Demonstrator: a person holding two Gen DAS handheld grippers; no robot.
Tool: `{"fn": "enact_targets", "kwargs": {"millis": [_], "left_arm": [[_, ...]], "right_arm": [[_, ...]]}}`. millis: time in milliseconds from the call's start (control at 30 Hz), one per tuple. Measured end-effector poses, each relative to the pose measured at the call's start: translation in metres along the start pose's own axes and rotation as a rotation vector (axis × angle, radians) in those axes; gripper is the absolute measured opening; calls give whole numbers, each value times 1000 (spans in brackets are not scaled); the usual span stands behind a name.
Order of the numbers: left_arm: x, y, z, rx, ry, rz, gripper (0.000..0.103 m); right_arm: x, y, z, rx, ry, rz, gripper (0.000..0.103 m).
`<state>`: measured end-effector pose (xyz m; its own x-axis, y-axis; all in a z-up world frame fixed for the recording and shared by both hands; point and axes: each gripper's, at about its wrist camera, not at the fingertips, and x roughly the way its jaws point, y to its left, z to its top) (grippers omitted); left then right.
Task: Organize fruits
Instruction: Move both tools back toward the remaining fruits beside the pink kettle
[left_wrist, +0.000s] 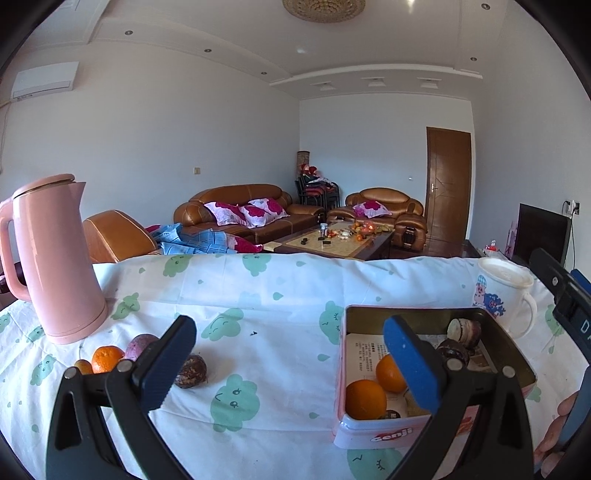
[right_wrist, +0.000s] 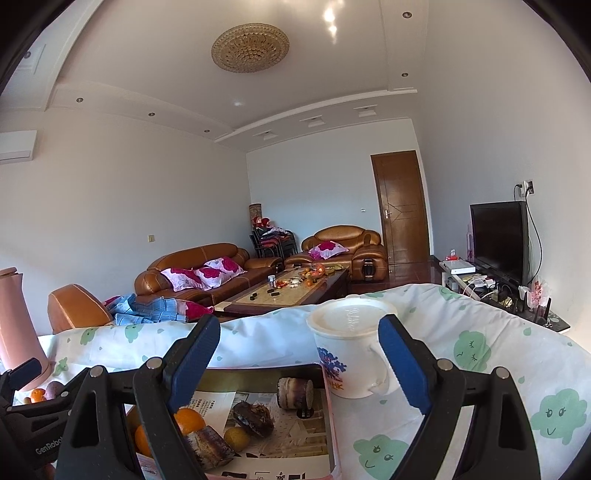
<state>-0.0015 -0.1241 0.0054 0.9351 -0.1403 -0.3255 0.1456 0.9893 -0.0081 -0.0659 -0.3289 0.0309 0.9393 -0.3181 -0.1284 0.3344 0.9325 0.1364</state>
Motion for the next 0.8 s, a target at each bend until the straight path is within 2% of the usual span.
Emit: {"fn": "enact_targets", "kwargs": {"millis": [100, 233, 300, 533, 800], "left_arm": [[-3, 1, -1, 6, -4, -13, 103], [-8, 4, -2, 2, -7, -17, 103], [-10, 5, -3, 2, -3, -21, 103], [-16, 8, -5, 12, 8, -48, 103], [-20, 20, -11, 19, 70, -105, 103]], "right_arm": [[-3, -2, 0, 21, -5, -10, 95], [-12, -2, 0, 28, -35, -24, 96], [-17, 2, -1, 24, -47, -23, 102], [-29, 18, -2, -32, -100, -28, 102], [-22, 18, -3, 3, -32, -17, 102]]}}
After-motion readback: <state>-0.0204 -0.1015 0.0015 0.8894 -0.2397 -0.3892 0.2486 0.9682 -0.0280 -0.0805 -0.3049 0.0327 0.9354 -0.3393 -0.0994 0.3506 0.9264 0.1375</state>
